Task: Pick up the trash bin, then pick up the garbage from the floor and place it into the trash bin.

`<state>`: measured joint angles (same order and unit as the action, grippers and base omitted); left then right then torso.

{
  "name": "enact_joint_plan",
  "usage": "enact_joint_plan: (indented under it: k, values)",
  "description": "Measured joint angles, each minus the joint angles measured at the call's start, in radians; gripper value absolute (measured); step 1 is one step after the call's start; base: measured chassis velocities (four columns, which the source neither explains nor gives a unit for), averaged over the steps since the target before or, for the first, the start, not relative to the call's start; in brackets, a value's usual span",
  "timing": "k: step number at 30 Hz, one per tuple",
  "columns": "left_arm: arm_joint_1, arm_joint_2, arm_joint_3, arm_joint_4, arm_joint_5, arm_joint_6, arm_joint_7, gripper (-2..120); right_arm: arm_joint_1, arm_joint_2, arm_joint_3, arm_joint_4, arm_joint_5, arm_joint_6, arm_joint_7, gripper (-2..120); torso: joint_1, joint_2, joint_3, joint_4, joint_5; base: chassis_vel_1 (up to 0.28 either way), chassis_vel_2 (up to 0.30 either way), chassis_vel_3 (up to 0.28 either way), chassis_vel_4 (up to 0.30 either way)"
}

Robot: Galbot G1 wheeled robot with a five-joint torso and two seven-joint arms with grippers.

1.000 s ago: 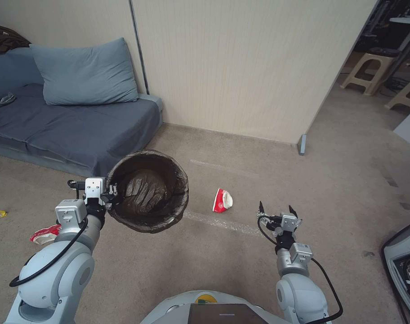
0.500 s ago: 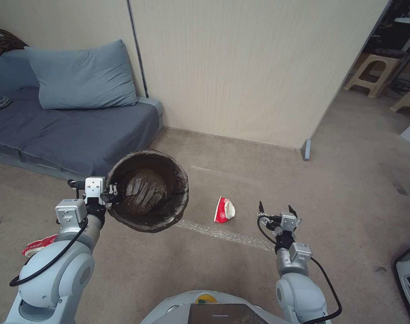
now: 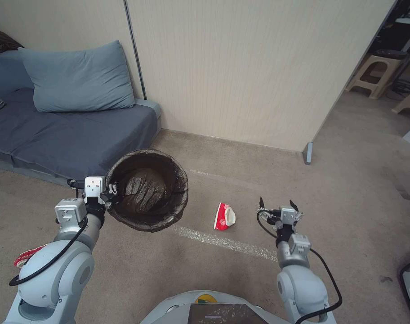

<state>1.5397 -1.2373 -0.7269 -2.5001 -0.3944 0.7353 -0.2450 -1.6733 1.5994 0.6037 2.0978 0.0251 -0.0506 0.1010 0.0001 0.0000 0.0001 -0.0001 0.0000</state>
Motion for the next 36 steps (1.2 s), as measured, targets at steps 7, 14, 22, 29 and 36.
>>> enact_joint_plan:
  k: [7, 14, 22, 29, 36]
  values:
    - [-0.003, 0.001, -0.001, 0.000, 0.003, 0.000, 0.001, 0, 0.020, -0.013, 0.001, 0.005, -0.071, 0.027, -0.007, 100, 0.000, 0.000, 0.000, -0.0001, 0.0000, 0.000, 0.000, 0.000, 0.000]
    - [-0.004, 0.003, 0.001, 0.000, 0.005, 0.000, 0.000, 0, 0.198, -0.146, -0.049, 0.078, 0.307, -0.637, 0.163, 100, 0.000, 0.000, 0.000, 0.0003, 0.0000, 0.000, 0.000, 0.000, 0.000]
    - [0.003, 0.001, -0.008, 0.000, 0.014, 0.000, -0.001, 0, 0.348, -0.265, -0.167, -0.206, 0.606, -0.704, 0.298, 100, 0.000, 0.000, 0.000, -0.0001, 0.0003, 0.000, 0.000, 0.000, 0.000]
    - [0.009, -0.004, -0.011, 0.000, 0.028, 0.000, 0.000, 0, 0.460, -0.225, -0.258, -0.387, 0.563, -0.698, 0.342, 100, 0.000, 0.000, 0.000, 0.0001, -0.0002, 0.000, 0.000, 0.000, 0.000]
    - [0.006, -0.001, -0.006, 0.000, 0.035, 0.000, 0.003, 0, 0.544, -0.212, -0.314, -0.492, 0.565, -0.692, 0.329, 100, 0.000, 0.000, 0.000, 0.0001, -0.0002, 0.000, 0.000, 0.000, 0.000]
